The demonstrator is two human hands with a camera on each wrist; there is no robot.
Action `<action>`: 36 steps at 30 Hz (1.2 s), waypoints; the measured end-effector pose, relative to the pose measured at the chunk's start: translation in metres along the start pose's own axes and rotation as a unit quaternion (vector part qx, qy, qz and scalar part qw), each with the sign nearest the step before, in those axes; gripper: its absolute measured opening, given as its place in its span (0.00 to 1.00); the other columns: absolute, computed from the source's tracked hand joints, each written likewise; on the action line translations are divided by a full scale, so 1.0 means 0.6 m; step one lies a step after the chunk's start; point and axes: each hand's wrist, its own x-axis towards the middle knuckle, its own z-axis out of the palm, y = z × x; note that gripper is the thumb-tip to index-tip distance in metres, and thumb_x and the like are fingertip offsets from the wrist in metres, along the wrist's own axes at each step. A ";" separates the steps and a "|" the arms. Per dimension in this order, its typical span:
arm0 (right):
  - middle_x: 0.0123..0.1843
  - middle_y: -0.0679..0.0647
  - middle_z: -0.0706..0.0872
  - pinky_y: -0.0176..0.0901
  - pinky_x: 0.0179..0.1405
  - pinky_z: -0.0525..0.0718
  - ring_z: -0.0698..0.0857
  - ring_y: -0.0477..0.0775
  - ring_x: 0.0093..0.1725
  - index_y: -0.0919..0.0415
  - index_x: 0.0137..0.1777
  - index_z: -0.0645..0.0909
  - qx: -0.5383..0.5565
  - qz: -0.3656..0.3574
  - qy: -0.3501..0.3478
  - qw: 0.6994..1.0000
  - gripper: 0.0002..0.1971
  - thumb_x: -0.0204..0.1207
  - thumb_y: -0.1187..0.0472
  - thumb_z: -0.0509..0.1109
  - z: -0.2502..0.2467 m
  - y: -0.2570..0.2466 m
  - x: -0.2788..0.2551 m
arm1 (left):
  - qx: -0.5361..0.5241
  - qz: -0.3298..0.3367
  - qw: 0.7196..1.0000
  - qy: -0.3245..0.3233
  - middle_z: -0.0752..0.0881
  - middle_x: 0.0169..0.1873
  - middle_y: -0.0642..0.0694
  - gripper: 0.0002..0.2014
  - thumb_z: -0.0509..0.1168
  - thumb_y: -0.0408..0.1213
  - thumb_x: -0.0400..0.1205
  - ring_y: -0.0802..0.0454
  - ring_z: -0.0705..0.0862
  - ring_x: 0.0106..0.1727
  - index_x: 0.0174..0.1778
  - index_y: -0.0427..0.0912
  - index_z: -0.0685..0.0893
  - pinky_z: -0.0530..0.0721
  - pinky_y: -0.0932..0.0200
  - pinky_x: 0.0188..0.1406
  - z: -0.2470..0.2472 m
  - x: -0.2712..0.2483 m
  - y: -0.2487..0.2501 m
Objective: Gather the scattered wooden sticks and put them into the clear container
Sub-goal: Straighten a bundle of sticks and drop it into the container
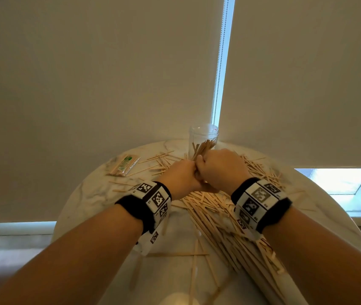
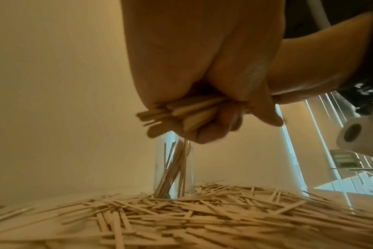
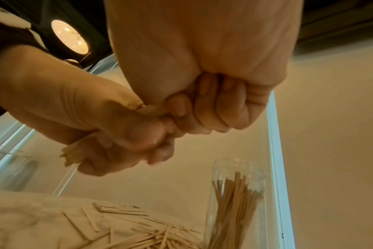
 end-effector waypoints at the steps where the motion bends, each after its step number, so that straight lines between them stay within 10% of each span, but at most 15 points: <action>1: 0.37 0.51 0.80 0.43 0.35 0.85 0.85 0.52 0.36 0.61 0.53 0.82 0.019 0.015 -0.008 1.000 0.15 0.89 0.55 0.56 0.002 0.006 -0.003 | -0.016 0.002 1.000 -0.013 0.90 0.45 0.54 0.27 0.80 0.61 0.67 0.56 0.87 0.45 0.57 0.52 0.87 0.85 0.59 0.46 -0.002 -0.003 -0.002; 6: 0.30 0.49 0.73 0.46 0.36 0.75 0.78 0.55 0.36 0.57 0.36 0.75 0.108 0.160 0.027 0.981 0.18 0.87 0.52 0.56 0.017 0.076 -0.012 | -0.143 -0.057 0.979 0.136 0.89 0.54 0.54 0.37 0.50 0.75 0.79 0.59 0.87 0.53 0.73 0.51 0.75 0.82 0.56 0.52 -0.046 0.001 -0.021; 10: 0.25 0.50 0.73 0.42 0.28 0.71 0.73 0.51 0.26 0.57 0.29 0.75 0.212 0.195 0.071 0.955 0.24 0.87 0.51 0.55 0.014 0.067 -0.011 | -0.446 -0.152 0.872 0.132 0.91 0.53 0.43 0.36 0.47 0.71 0.83 0.43 0.90 0.56 0.67 0.45 0.81 0.87 0.38 0.60 -0.035 0.013 0.006; 14: 0.27 0.53 0.86 0.45 0.30 0.83 0.80 0.50 0.25 0.62 0.34 0.87 0.266 0.189 0.076 0.942 0.29 0.87 0.46 0.55 0.022 0.047 -0.005 | -0.557 -0.139 0.808 0.134 0.93 0.47 0.34 0.35 0.48 0.63 0.88 0.39 0.93 0.46 0.58 0.34 0.85 0.92 0.45 0.46 -0.017 0.014 0.049; 20: 0.29 0.55 0.84 0.43 0.30 0.79 0.81 0.52 0.27 0.64 0.37 0.86 0.230 0.180 0.062 0.954 0.30 0.89 0.47 0.52 0.013 0.068 -0.009 | -0.369 -0.158 0.905 0.144 0.90 0.29 0.46 0.29 0.59 0.66 0.83 0.51 0.86 0.26 0.44 0.41 0.86 0.79 0.60 0.23 -0.013 0.037 0.027; 24: 0.30 0.53 0.85 0.44 0.34 0.77 0.83 0.50 0.31 0.54 0.35 0.85 0.265 0.146 0.034 0.952 0.33 0.87 0.35 0.50 0.005 0.061 -0.009 | -0.308 -0.147 0.920 0.194 0.79 0.17 0.53 0.20 0.63 0.54 0.87 0.53 0.77 0.21 0.37 0.42 0.83 0.76 0.58 0.27 0.008 0.063 0.005; 32: 0.28 0.51 0.80 0.38 0.26 0.70 0.77 0.48 0.26 0.55 0.35 0.84 0.157 0.154 0.080 0.972 0.27 0.86 0.38 0.58 -0.053 0.127 0.063 | -0.449 -0.202 0.853 0.175 0.91 0.49 0.39 0.29 0.46 0.60 0.90 0.47 0.88 0.43 0.62 0.39 0.81 0.86 0.55 0.38 -0.031 0.142 -0.001; 36: 0.29 0.53 0.80 0.42 0.29 0.72 0.79 0.54 0.31 0.60 0.39 0.86 0.073 0.180 0.105 0.975 0.26 0.85 0.41 0.61 -0.071 0.167 0.171 | -0.297 -0.187 0.912 0.211 0.76 0.75 0.38 0.42 0.60 0.70 0.80 0.40 0.80 0.70 0.82 0.44 0.64 0.84 0.44 0.64 -0.030 0.209 -0.038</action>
